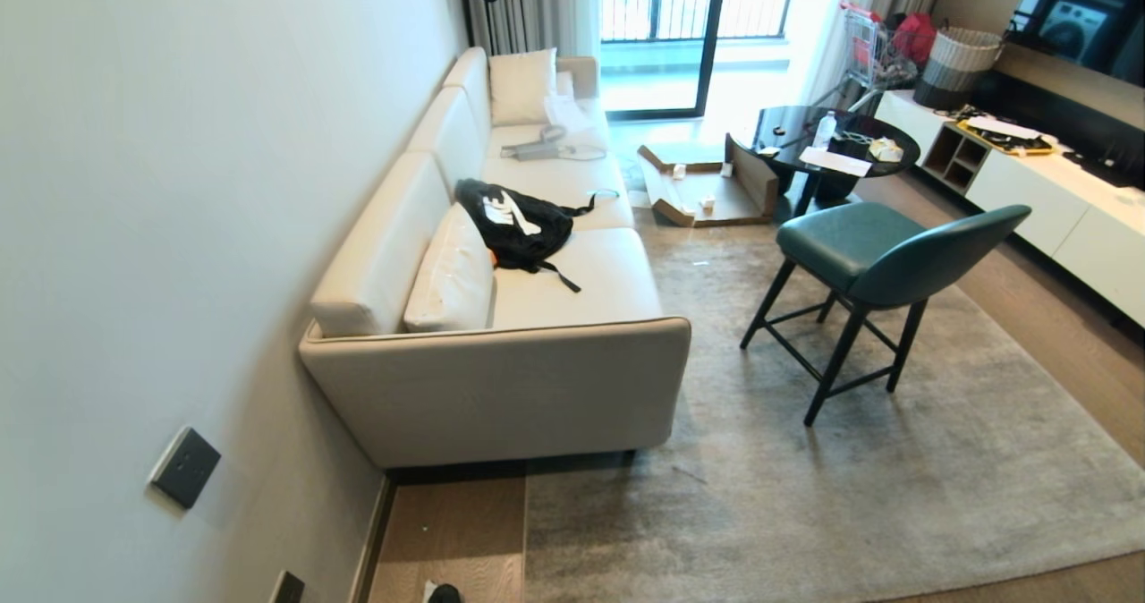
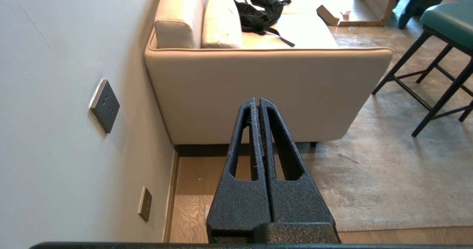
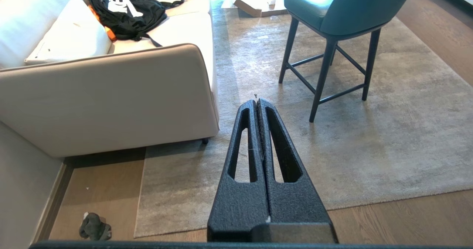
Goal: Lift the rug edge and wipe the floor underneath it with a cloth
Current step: Pick up the rag
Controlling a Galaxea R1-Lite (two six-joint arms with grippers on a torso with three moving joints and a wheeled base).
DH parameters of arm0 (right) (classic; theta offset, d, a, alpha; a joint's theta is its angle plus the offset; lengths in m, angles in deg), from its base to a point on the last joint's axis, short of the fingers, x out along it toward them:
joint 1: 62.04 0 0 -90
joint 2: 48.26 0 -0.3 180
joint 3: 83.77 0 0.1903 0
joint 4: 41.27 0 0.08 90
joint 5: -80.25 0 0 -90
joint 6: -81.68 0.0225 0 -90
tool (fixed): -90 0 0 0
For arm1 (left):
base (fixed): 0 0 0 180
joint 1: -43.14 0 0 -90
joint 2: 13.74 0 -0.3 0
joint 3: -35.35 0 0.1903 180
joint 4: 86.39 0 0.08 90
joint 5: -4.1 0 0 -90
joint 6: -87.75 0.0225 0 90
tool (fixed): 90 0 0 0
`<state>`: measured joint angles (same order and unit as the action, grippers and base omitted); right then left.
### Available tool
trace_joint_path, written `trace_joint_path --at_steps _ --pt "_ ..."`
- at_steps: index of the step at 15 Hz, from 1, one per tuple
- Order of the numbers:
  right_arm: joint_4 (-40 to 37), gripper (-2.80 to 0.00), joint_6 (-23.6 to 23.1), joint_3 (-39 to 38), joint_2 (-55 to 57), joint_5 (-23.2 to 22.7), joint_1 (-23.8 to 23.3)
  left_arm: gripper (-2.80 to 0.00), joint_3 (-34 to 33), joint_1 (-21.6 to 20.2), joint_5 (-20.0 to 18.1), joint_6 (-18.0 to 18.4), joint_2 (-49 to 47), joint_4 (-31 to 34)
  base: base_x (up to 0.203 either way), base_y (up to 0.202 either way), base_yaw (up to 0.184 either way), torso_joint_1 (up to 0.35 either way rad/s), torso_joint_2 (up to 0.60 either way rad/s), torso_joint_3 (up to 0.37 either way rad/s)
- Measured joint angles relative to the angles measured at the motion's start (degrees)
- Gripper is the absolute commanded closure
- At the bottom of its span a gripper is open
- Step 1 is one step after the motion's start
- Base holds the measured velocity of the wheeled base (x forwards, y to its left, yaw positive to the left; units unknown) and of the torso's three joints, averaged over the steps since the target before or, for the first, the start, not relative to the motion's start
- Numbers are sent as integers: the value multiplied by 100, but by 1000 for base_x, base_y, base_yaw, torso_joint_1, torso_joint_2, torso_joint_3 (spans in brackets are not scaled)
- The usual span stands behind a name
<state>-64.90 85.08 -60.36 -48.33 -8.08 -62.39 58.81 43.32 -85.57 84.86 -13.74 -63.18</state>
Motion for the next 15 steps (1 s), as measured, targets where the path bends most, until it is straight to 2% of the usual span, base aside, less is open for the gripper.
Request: trace_joint_path --at_steps 15 --pt "0 0 -3 0 0 0 0 0 0 0 -1 2 0 0 0 0 0 0 0 0"
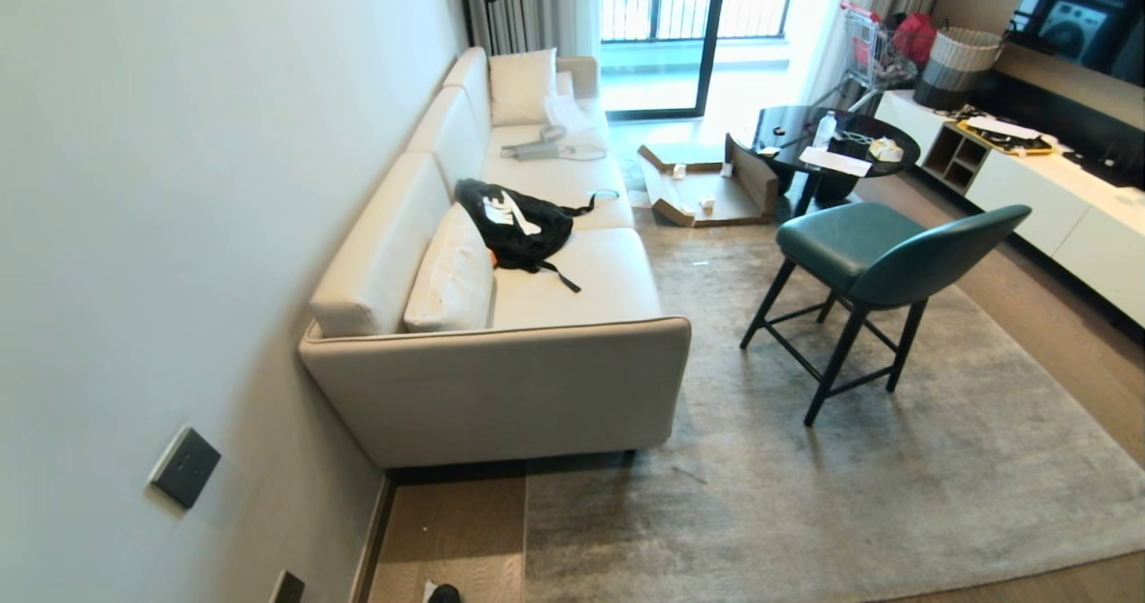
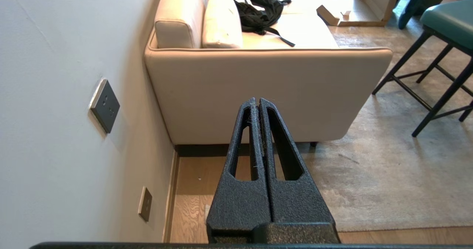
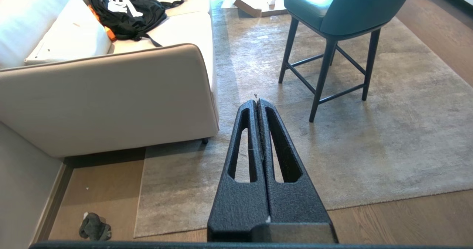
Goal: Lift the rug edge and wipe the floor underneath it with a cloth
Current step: Pick up the rag
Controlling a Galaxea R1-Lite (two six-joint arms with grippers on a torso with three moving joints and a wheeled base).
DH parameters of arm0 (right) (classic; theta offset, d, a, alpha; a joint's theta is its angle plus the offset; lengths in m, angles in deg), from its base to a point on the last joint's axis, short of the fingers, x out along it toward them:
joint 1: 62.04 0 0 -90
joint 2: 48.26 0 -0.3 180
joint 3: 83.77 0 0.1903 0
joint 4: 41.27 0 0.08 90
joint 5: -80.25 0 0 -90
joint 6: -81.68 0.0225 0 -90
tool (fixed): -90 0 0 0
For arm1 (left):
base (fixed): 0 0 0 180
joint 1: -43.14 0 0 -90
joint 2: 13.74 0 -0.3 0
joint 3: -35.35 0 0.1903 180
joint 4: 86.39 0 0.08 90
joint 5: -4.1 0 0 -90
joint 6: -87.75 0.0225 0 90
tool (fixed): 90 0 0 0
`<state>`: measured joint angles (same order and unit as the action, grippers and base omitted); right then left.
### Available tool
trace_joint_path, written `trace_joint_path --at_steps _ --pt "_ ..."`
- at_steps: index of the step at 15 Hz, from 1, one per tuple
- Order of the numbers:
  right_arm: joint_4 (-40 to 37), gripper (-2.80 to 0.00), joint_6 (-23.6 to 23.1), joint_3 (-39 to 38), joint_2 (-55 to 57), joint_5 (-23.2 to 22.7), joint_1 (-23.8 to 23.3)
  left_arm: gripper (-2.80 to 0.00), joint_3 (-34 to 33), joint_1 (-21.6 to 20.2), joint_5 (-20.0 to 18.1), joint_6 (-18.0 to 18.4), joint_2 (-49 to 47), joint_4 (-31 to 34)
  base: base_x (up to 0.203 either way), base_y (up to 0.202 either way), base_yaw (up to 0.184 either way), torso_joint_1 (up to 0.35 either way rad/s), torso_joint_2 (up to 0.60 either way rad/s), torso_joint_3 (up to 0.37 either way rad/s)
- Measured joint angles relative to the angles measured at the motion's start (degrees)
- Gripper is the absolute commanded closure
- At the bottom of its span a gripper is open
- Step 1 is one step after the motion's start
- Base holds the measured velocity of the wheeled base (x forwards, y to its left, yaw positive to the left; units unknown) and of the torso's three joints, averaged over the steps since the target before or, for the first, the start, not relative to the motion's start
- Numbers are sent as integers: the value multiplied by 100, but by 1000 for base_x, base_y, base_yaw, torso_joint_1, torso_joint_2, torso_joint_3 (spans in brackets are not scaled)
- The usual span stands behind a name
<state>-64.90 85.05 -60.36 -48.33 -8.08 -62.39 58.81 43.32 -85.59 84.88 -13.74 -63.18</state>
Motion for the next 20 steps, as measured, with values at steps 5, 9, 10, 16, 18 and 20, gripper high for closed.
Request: trace_joint_path --at_steps 5,9,10,16,18,20 --pt "0 0 9 0 0 -1 0 0 0 0 -2 0 0 0 0 0 0 0 0 0" --pt "0 0 37 2 0 0 0 0 0 0 -1 -1 0 0 0 0 0 -12 8 13" --pt "3 0 37 5 0 -2 0 0 0 0 1 2 0 0 0 0 0 -116 292 162" --pt "2 0 48 5 0 -2 0 0 0 0 -4 0 0 0 0 0 0 -126 305 173" --pt "2 0 83 5 2 -2 0 0 0 0 -1 2 0 0 0 0 0 -126 315 183" --pt "0 0 84 5 2 0 0 0 0 0 0 -4 0 0 0 0 0 -126 312 184"
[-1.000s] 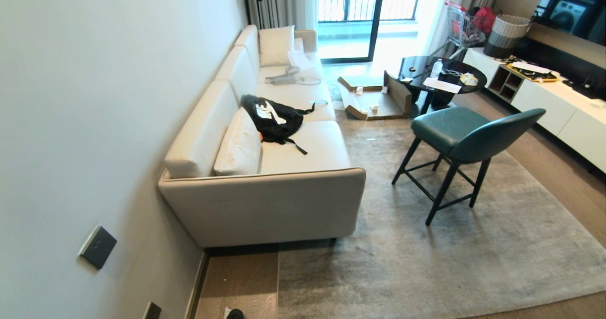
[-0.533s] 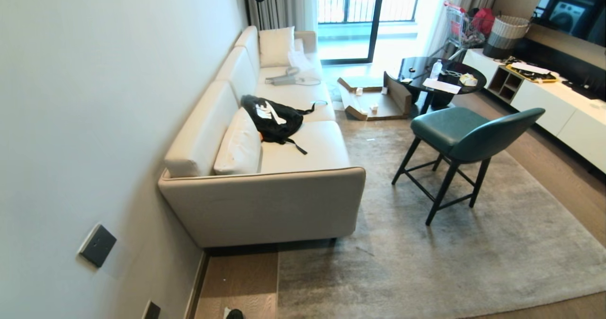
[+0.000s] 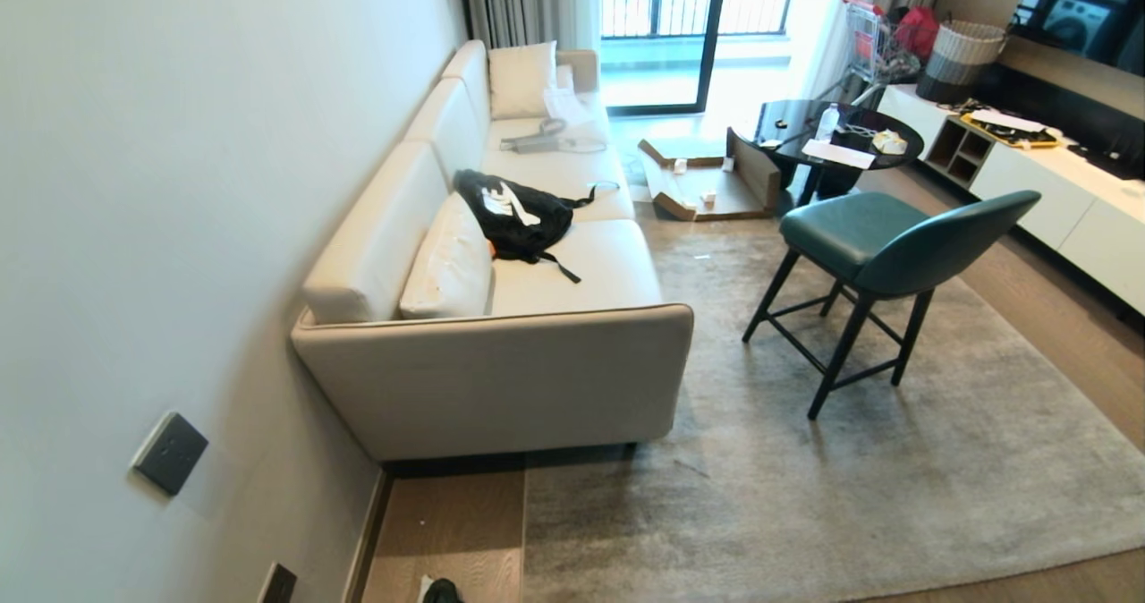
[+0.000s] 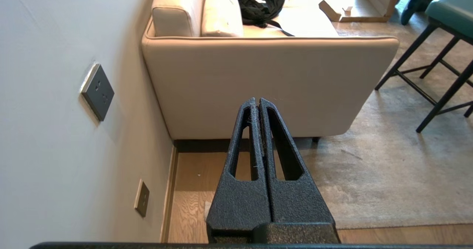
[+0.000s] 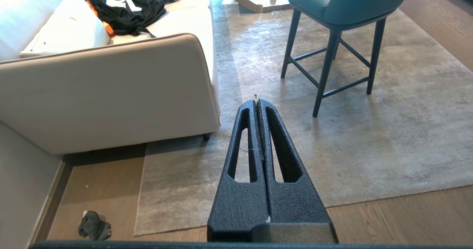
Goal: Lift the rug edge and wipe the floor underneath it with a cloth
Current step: Pick up the rag
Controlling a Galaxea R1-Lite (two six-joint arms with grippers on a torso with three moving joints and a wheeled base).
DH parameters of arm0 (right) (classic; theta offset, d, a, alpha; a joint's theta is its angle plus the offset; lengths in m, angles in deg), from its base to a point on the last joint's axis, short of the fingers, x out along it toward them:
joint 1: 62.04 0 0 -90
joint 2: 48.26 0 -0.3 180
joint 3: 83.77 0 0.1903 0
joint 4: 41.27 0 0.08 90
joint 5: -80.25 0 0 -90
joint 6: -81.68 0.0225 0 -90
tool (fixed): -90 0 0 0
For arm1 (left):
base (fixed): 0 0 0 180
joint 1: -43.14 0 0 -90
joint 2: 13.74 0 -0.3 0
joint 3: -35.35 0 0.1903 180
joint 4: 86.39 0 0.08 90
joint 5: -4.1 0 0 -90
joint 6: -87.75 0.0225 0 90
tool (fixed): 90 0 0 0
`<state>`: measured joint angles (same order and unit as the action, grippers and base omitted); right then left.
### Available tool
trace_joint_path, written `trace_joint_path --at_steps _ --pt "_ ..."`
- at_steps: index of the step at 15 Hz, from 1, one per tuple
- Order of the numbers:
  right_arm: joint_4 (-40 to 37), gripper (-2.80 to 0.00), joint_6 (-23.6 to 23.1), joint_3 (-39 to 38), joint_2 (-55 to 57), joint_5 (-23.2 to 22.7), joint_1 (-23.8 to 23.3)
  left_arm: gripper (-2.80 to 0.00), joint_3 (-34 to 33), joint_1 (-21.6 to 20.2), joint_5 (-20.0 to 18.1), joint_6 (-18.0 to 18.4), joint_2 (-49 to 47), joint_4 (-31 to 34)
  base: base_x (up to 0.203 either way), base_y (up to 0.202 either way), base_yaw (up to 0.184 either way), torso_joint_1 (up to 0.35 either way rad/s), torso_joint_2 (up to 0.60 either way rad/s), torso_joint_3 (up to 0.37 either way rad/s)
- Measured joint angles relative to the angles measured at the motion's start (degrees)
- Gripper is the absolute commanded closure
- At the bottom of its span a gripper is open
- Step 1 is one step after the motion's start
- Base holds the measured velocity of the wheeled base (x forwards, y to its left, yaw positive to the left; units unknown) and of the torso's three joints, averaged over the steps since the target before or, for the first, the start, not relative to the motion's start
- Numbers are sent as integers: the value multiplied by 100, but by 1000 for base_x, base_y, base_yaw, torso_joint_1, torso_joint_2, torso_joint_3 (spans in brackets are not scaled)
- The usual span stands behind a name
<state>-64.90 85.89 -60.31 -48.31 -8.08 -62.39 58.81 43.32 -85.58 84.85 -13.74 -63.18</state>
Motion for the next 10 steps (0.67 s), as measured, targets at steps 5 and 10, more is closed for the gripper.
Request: trace_joint_path --at_steps 5,10 --pt "2 0 0 0 -2 -2 0 0 0 -2 -3 4 0 0 0 0 0 -130 321 192" --pt "2 0 27 0 0 9 0 0 0 0 -1 4 0 1 0 0 0 -133 346 208"
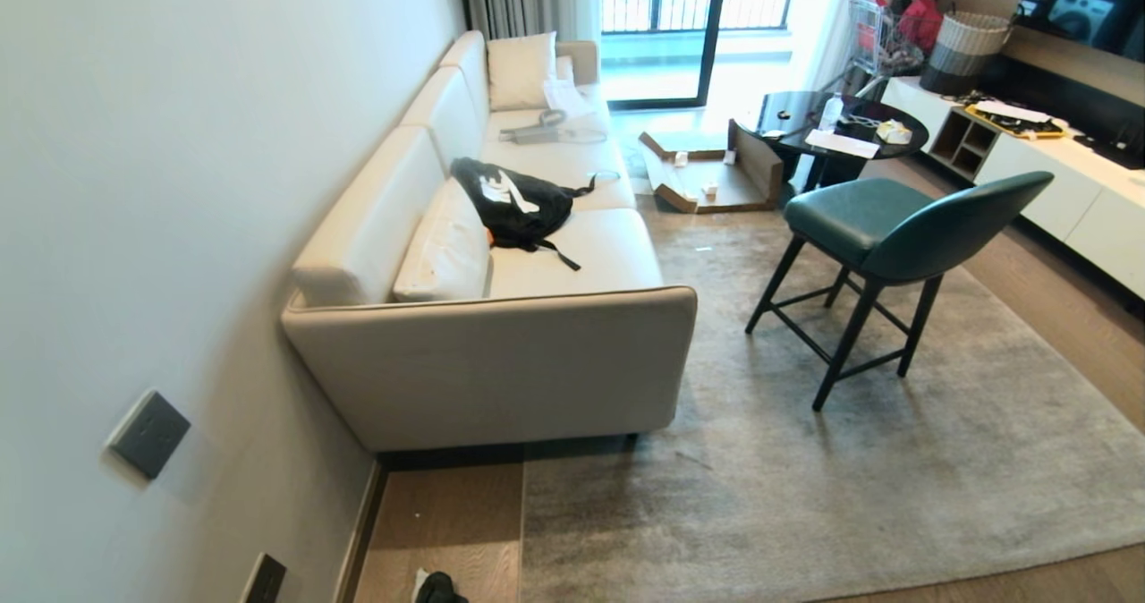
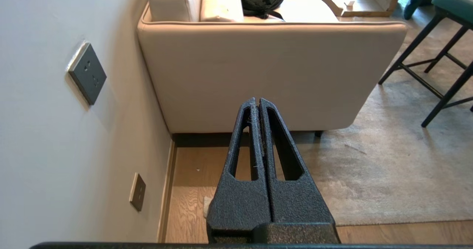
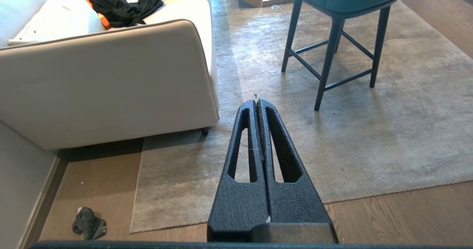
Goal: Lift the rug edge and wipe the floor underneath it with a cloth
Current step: Pick up the rag
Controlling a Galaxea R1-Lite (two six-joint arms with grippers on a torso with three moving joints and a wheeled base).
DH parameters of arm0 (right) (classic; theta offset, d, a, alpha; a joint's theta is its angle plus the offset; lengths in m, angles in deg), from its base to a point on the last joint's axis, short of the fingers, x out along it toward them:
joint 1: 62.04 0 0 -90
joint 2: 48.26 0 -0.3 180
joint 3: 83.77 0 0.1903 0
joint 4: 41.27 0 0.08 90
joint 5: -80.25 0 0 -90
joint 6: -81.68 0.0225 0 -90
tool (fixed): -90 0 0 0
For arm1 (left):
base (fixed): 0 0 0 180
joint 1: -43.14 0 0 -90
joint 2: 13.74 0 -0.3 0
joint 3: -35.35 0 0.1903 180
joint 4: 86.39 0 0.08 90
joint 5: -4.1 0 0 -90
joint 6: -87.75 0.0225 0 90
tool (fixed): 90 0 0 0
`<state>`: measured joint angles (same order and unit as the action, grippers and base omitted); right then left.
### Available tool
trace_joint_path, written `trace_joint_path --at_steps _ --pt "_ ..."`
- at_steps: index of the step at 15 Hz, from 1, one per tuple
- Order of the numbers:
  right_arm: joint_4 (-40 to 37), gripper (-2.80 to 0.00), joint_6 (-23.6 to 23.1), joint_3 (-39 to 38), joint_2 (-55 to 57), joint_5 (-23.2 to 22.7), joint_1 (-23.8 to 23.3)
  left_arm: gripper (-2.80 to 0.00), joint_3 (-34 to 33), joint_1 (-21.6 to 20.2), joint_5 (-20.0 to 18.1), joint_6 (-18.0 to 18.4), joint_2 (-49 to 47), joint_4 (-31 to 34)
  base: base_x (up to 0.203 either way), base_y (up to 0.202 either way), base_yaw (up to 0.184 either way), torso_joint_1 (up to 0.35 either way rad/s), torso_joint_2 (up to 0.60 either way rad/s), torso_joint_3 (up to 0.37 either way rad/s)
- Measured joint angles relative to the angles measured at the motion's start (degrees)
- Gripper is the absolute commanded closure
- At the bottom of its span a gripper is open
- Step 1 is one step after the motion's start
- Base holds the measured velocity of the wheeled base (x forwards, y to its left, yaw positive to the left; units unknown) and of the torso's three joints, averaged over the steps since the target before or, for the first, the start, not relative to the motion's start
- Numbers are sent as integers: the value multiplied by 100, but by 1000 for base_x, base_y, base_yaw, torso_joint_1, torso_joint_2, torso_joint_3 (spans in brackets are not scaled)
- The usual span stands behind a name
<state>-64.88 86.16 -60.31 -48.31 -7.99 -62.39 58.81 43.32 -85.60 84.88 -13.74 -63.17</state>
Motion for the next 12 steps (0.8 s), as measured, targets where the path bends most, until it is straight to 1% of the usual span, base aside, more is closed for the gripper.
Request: trace_joint_path --at_steps 4,12 --pt "-2 0 5 0 5 2 0 0 0 0 -1 -2 0 3 0 0 0 -155 424 260" --pt "-2 0 5 0 5 9 0 0 0 0 1 -2 0 2 0 0 0 -172 537 356"
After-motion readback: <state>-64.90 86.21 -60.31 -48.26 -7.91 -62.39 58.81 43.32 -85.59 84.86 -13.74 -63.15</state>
